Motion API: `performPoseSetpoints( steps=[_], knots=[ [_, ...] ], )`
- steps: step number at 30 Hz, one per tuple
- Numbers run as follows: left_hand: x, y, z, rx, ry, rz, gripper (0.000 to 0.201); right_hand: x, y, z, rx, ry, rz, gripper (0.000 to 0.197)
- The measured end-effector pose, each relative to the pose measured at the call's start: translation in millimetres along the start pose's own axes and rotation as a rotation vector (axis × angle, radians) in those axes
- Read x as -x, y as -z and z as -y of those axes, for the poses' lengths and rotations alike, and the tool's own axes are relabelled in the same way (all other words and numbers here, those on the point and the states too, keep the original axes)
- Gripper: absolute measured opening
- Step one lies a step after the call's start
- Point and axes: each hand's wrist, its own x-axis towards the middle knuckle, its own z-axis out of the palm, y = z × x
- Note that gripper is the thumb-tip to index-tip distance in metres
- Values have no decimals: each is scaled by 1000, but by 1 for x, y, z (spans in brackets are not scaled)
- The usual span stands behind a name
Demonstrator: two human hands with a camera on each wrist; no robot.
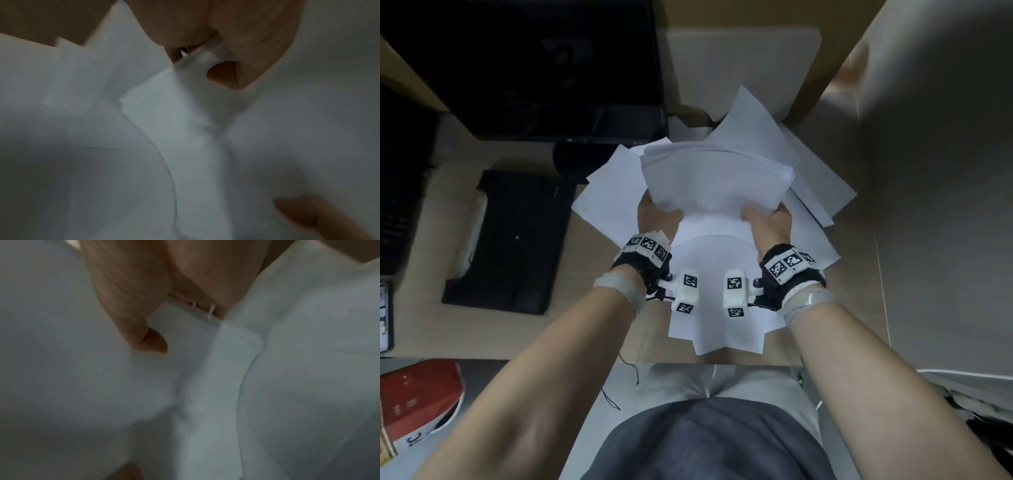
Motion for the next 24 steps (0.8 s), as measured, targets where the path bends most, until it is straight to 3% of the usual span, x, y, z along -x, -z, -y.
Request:
performPoseSetpoints(
  steps=[3, 7, 14, 16, 20, 22, 24],
  knots=[
    [-14, -1, 13, -53, 77, 3, 29, -6, 1, -1, 117, -33, 71, 28],
    [-14, -13, 2, 27, 176, -49, 33, -8, 0, 5, 77, -73, 12, 23],
    [-9, -9, -35, 261, -111, -61, 32, 6, 2, 31, -137, 57, -32, 33],
    [-14, -5, -20, 159, -140, -33, 29, 6, 4, 25, -109, 47, -9, 33],
    [-29, 3, 27, -152, -28, 30, 14, -2, 10, 4, 182, -106, 117, 37],
    [-33, 5, 29, -380, 88, 112, 30, -11, 11, 0, 220, -83, 85, 33],
    [-32, 5, 20, -447, 126, 130, 43, -13, 10, 2, 226, -55, 83, 31]
  ],
)
